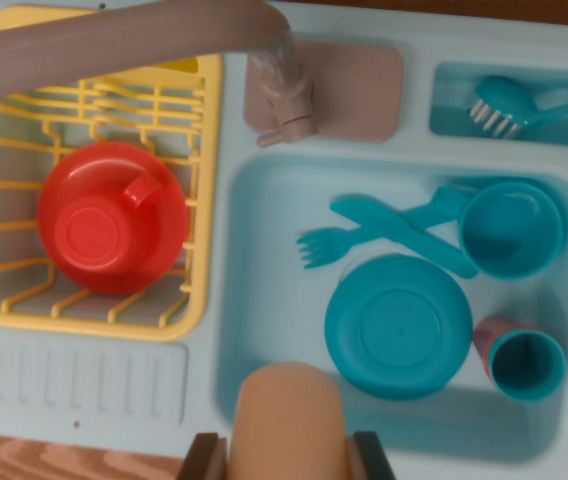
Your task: Pick detergent from the sink
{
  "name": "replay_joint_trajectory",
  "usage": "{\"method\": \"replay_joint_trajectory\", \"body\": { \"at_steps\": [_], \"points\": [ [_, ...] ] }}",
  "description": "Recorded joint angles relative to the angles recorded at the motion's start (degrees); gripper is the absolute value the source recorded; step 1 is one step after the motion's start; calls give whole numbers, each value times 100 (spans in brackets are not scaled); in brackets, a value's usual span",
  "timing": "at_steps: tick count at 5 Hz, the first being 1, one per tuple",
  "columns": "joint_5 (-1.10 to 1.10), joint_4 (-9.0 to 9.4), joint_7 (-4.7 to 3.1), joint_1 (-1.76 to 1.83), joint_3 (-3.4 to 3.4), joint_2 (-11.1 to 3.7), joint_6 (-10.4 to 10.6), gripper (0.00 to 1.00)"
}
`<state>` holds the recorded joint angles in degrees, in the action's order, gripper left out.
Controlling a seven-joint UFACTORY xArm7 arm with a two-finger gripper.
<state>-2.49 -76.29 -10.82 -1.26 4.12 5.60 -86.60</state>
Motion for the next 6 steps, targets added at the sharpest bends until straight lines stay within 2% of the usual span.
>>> {"method": "replay_joint_trajectory", "body": {
  "at_steps": [1,2,3,4,5,6],
  "points": [
    [0,0,0,0,0,0,0,100],
    [7,-122,11,1,1,42,-164,100],
    [7,-122,11,1,1,42,-164,100],
    [13,-224,20,1,2,77,-300,100],
    [13,-224,20,1,2,77,-300,100],
    [17,-297,26,1,2,103,-399,100]
  ]
}}
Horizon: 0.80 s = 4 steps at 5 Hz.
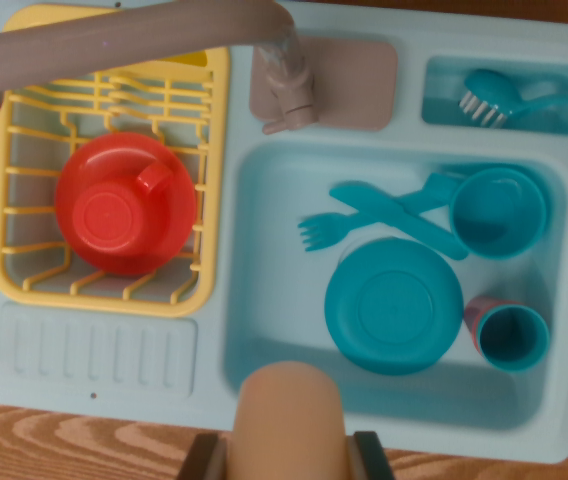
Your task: Pick detergent from the sink
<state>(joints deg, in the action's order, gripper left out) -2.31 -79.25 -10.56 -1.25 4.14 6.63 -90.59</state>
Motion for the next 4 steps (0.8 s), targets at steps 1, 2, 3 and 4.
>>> {"method": "replay_joint_trajectory", "body": {
  "at_steps": [1,2,3,4],
  "points": [
    [0,0,0,0,0,0,0,100],
    [3,-47,4,0,0,16,-63,100],
    [3,-47,4,0,0,16,-63,100],
    [4,-62,6,0,0,22,-84,100]
  ]
}}
